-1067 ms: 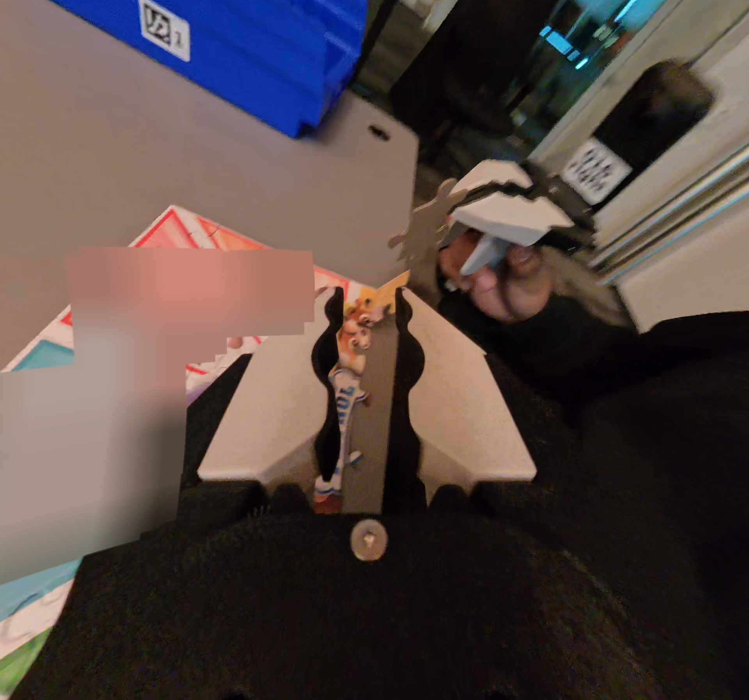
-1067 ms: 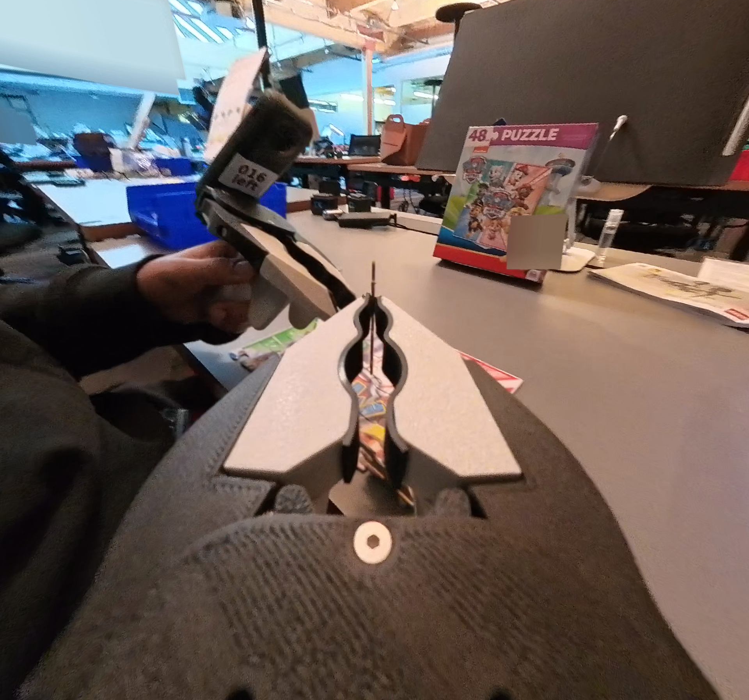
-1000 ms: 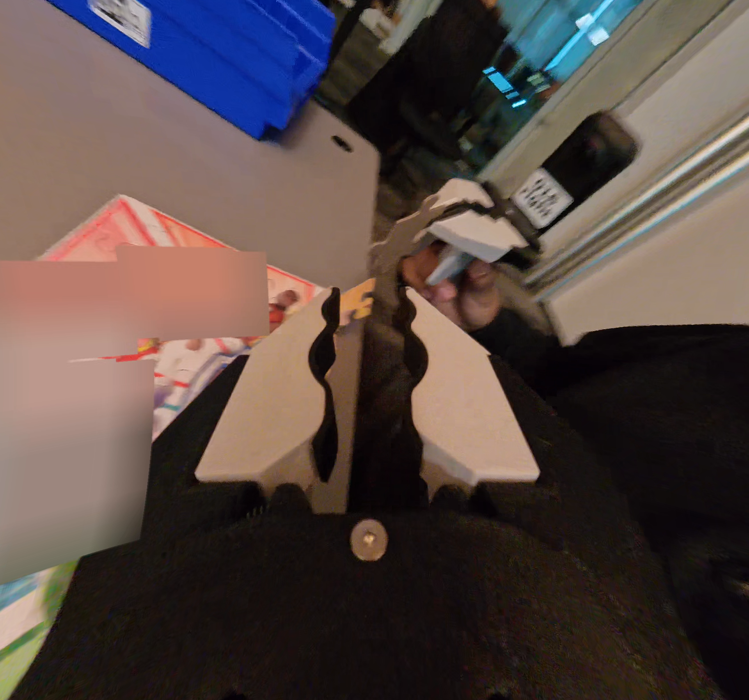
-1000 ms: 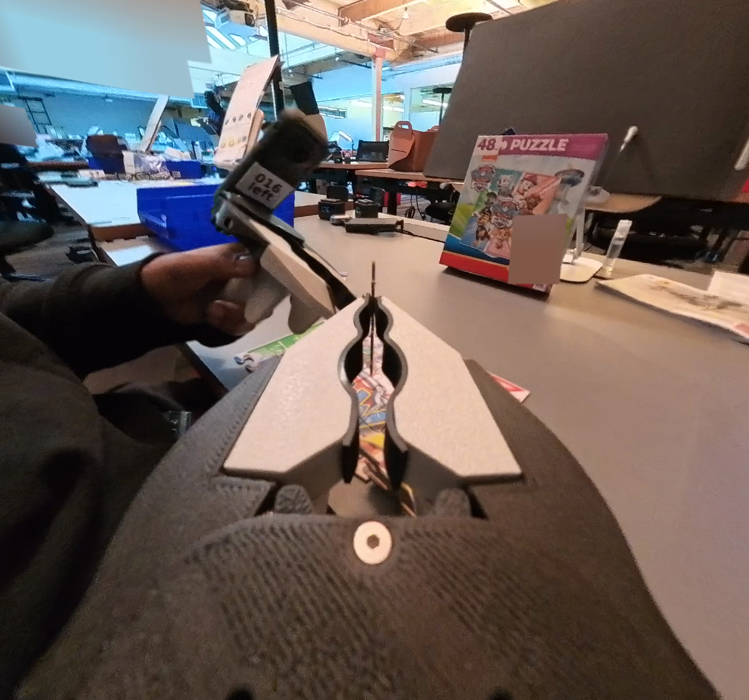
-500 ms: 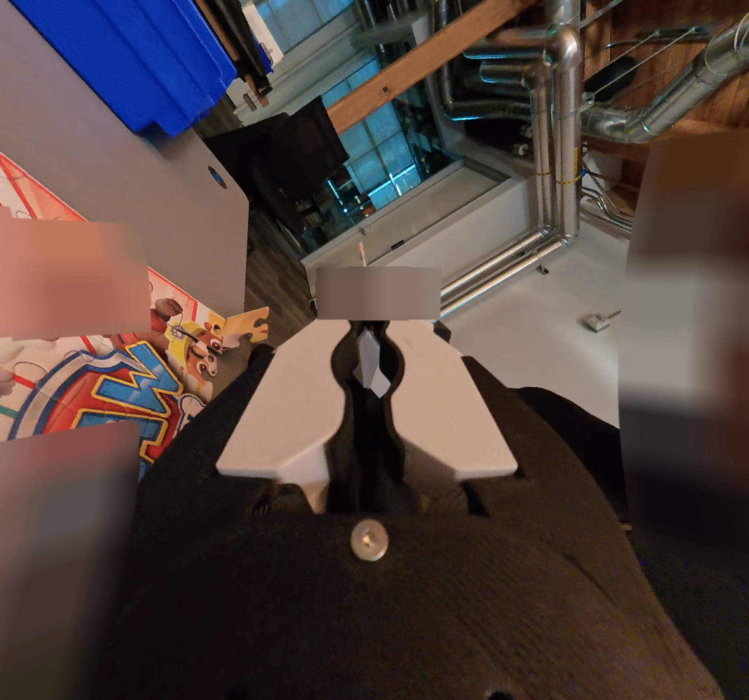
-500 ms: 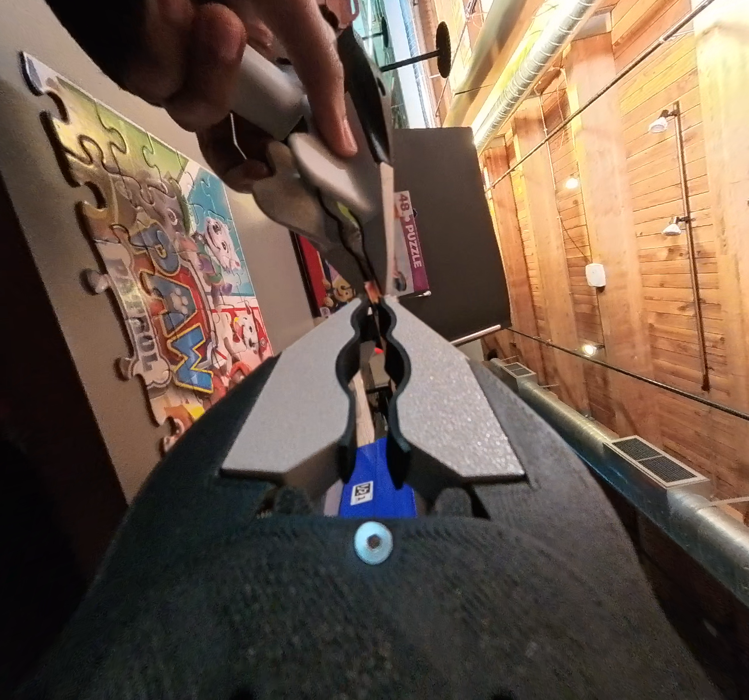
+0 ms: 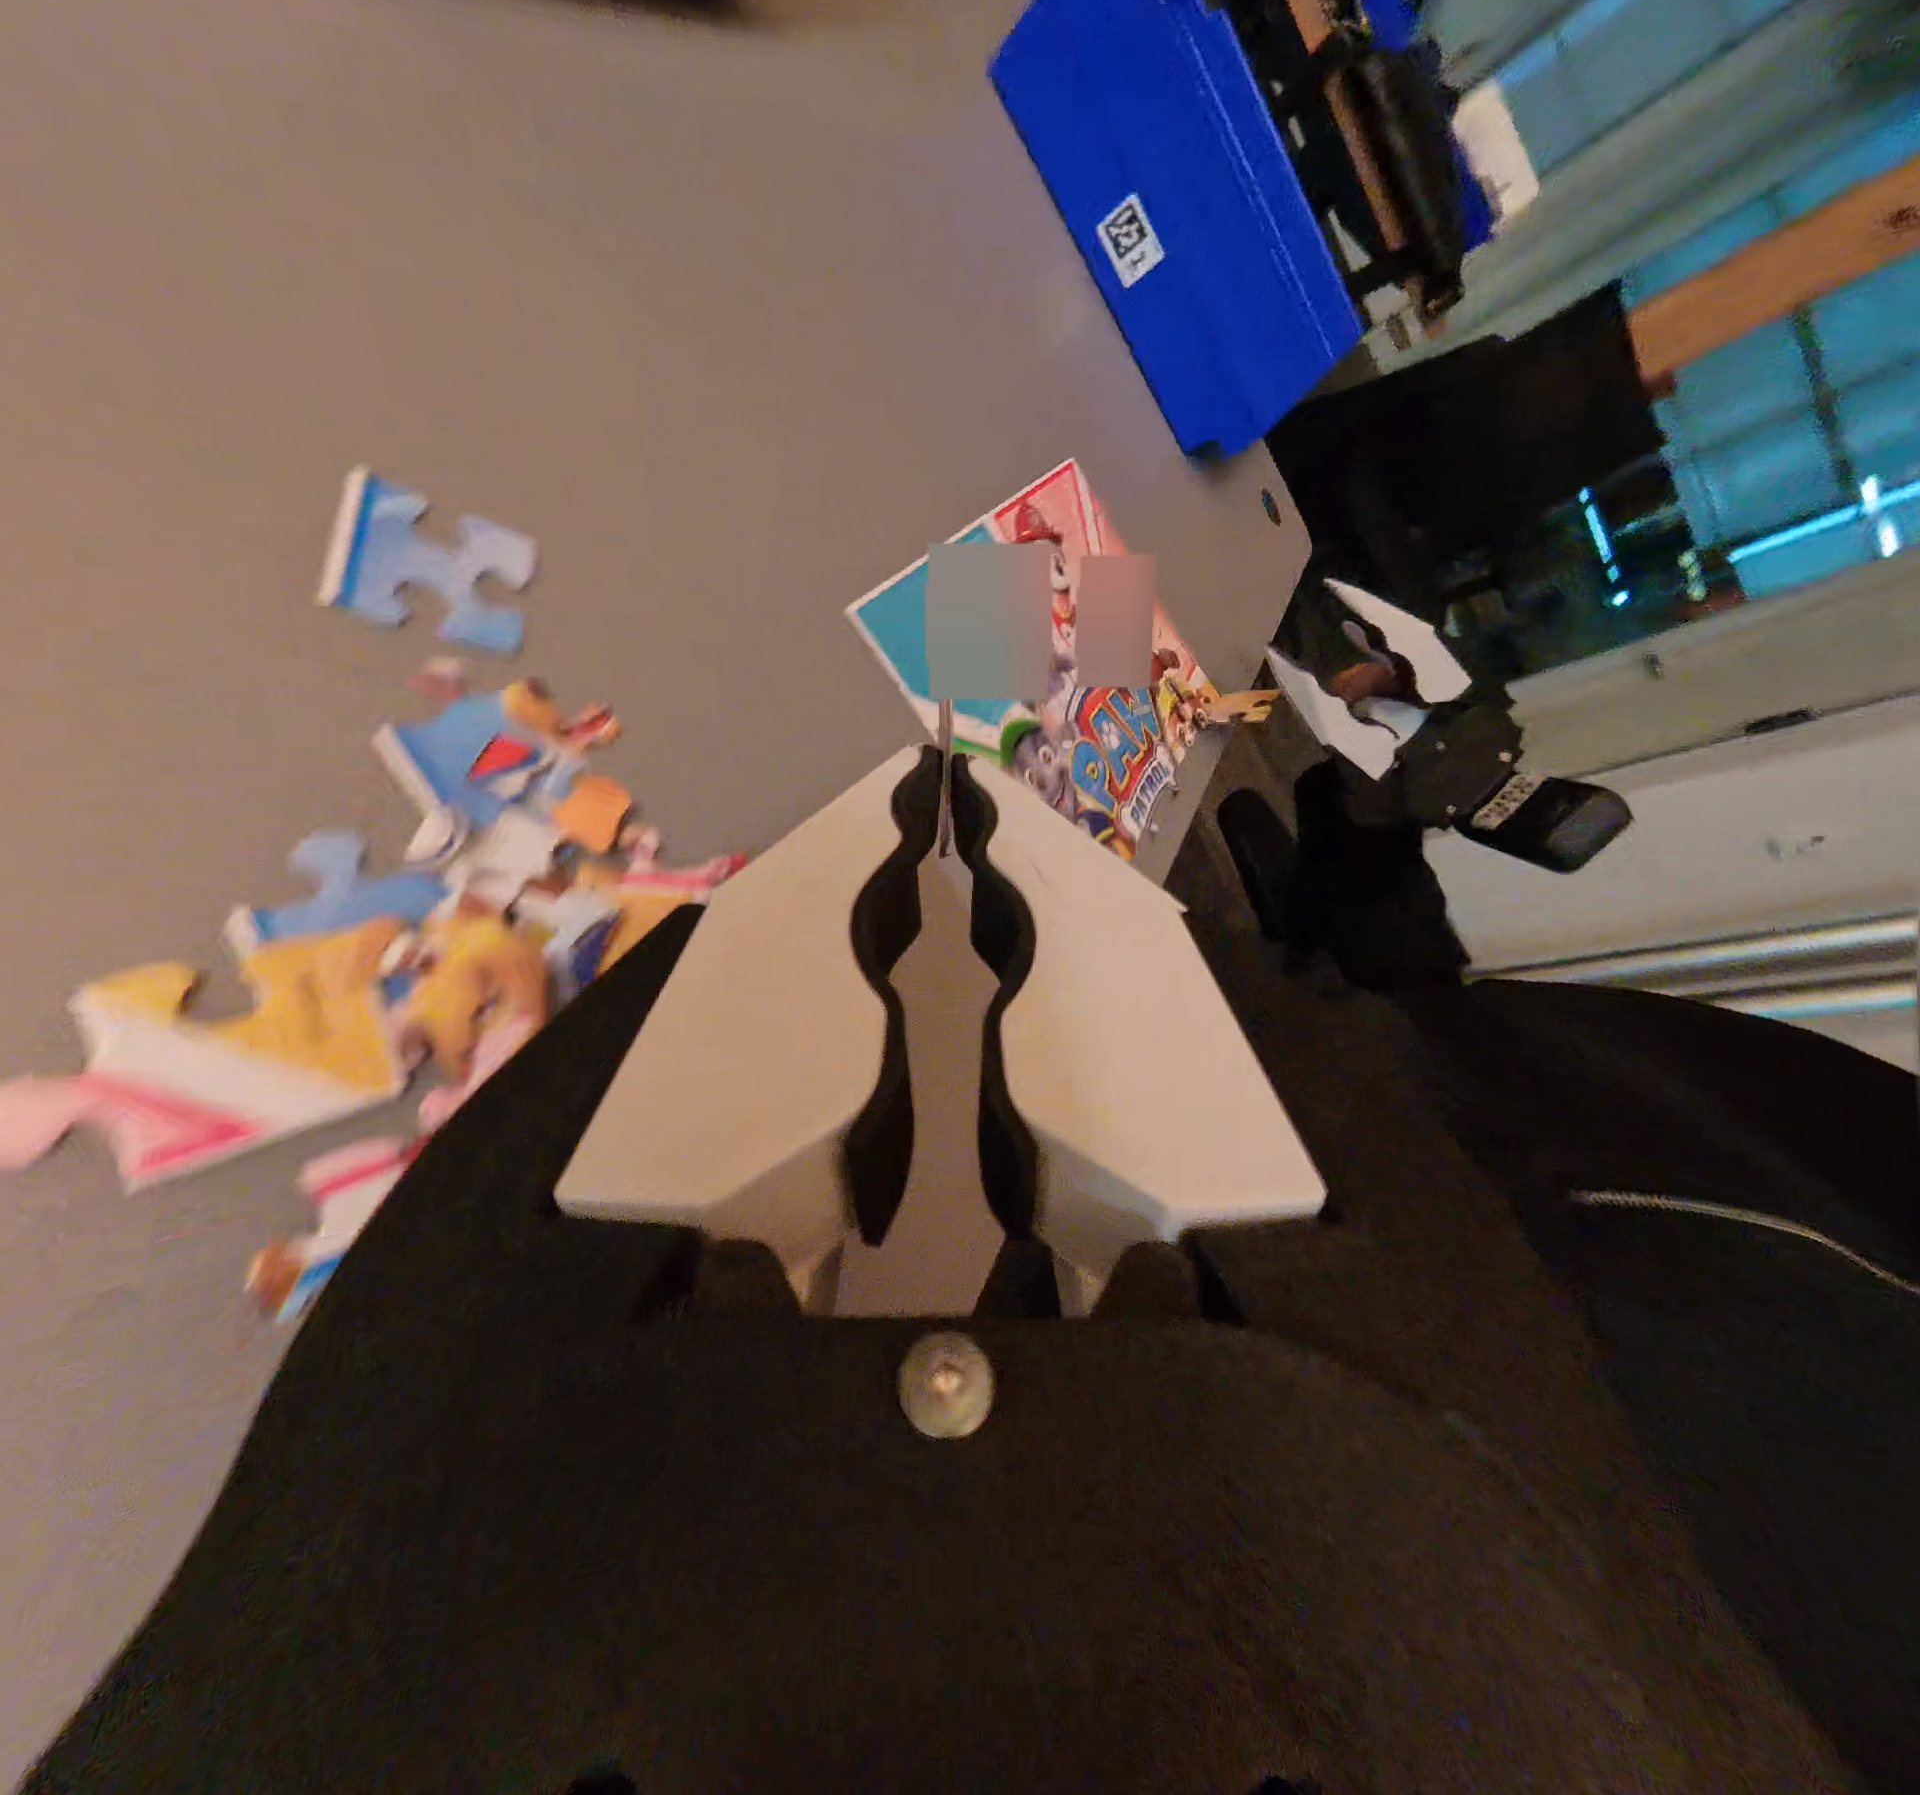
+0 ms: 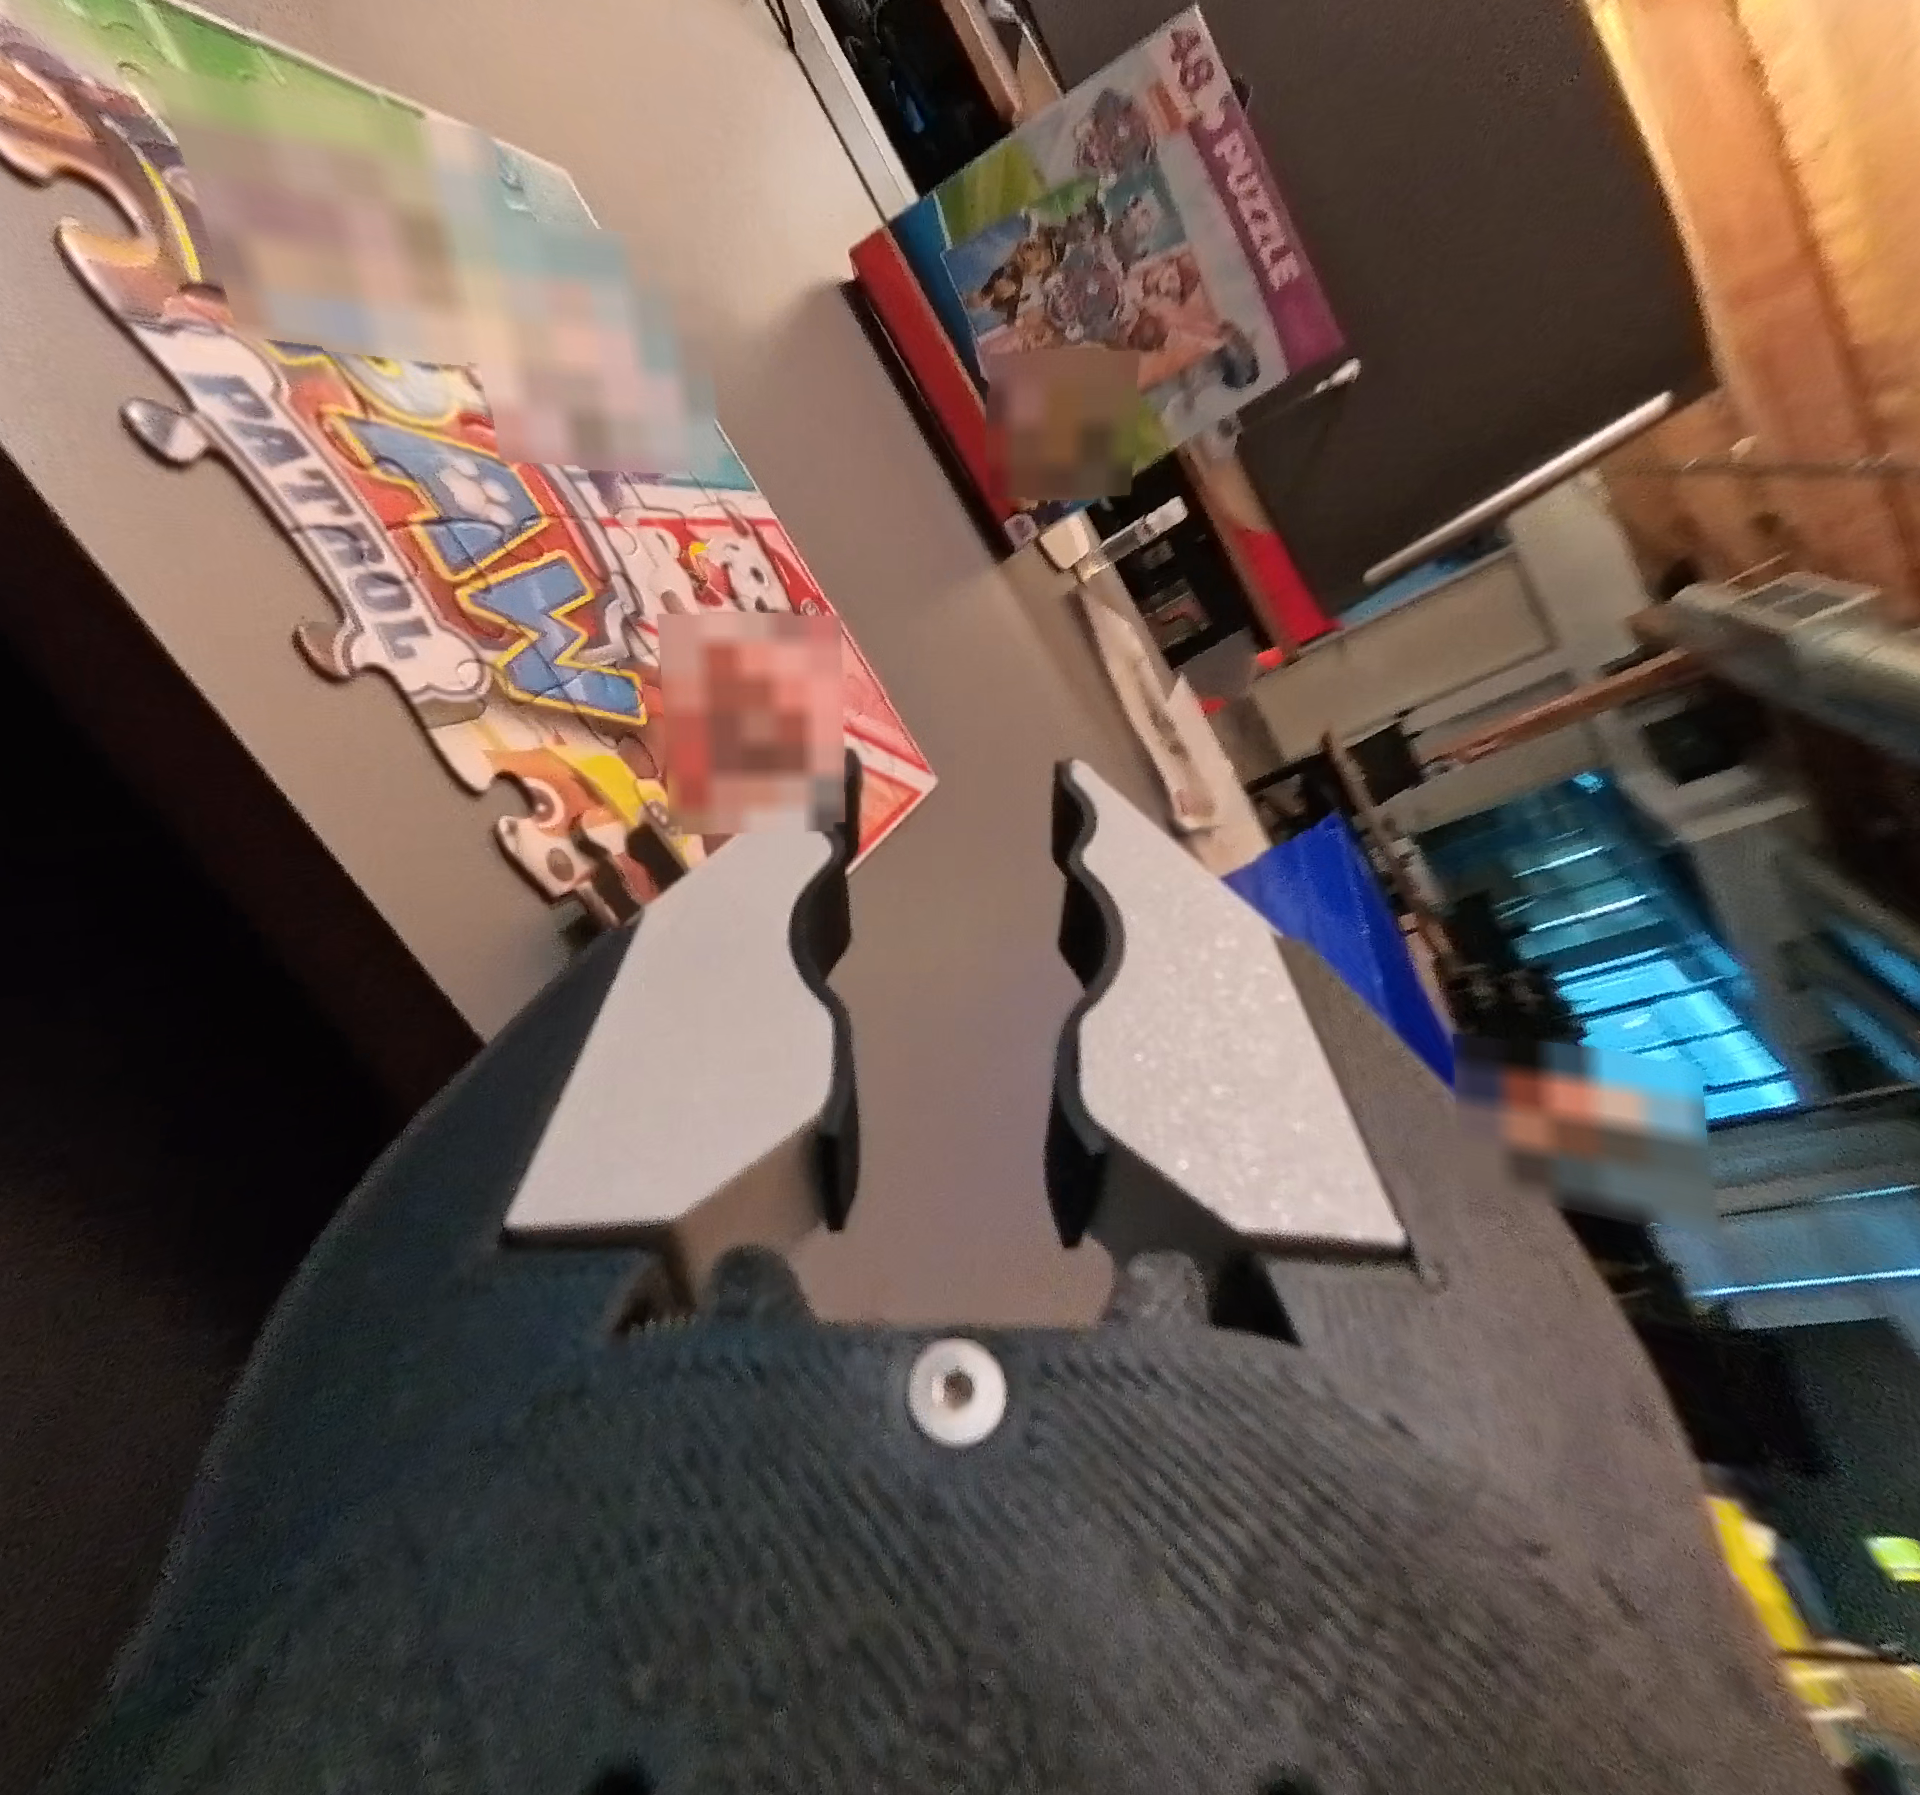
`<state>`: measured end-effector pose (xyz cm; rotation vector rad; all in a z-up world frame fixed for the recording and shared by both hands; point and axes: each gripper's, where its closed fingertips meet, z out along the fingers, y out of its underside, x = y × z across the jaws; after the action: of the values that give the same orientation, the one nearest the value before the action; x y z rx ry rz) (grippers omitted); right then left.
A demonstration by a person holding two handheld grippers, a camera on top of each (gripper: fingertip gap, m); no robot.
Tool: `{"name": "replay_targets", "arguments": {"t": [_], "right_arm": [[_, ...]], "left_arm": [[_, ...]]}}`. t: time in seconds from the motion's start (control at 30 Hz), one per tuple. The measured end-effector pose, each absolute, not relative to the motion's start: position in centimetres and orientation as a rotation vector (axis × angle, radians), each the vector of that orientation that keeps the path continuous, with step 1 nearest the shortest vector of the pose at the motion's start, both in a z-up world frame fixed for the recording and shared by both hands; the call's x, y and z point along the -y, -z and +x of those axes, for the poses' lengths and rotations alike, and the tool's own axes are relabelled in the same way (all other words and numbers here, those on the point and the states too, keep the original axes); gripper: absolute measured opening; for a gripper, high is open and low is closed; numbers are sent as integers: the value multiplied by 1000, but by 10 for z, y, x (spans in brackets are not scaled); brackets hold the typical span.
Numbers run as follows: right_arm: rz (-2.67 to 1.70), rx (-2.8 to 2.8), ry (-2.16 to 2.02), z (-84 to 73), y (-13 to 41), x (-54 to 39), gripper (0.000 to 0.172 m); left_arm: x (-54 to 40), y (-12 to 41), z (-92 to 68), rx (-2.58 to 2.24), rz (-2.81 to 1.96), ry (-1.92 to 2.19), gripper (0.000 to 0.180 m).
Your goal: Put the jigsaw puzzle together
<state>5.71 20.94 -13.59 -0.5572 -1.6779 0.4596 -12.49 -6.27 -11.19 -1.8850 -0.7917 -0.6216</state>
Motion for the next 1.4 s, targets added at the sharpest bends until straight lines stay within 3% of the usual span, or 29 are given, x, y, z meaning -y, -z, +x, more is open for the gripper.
{"name": "replay_targets", "arguments": {"t": [0.17, 0.33, 0.5, 0.67, 0.83, 1.0, 1.07, 1.23, 1.4], "right_arm": [[-626, 1678, -480, 58, 139, -223, 40], [-604, 1829, -564, 64, 159, -207, 54], [-692, 1983, -686, 76, 181, -206, 69], [-758, 2061, -798, 84, 190, -203, 74], [-759, 2152, -911, 97, 191, -186, 67], [-759, 2270, -864, 109, 208, -181, 79], [-732, 2297, -765, 109, 217, -185, 70], [-635, 2256, -708, 109, 209, -187, 21], [-592, 2199, -831, 113, 184, -175, 1]], "left_arm": [[104, 144, -139, 946, -1871, 708, 2], [130, 182, -164, 1167, -1949, 573, 41], [124, 136, -177, 1082, -1854, 352, 41], [55, 105, -133, 793, -1942, 350, 39], [-33, 118, -51, 479, -2090, 536, 37], [-75, 150, 16, 278, -2234, 718, 37], [-79, 154, 21, 265, -2247, 721, 37], [-77, 133, 9, 309, -2124, 745, 36], [-75, 113, 11, 318, -1999, 845, 35]]}}
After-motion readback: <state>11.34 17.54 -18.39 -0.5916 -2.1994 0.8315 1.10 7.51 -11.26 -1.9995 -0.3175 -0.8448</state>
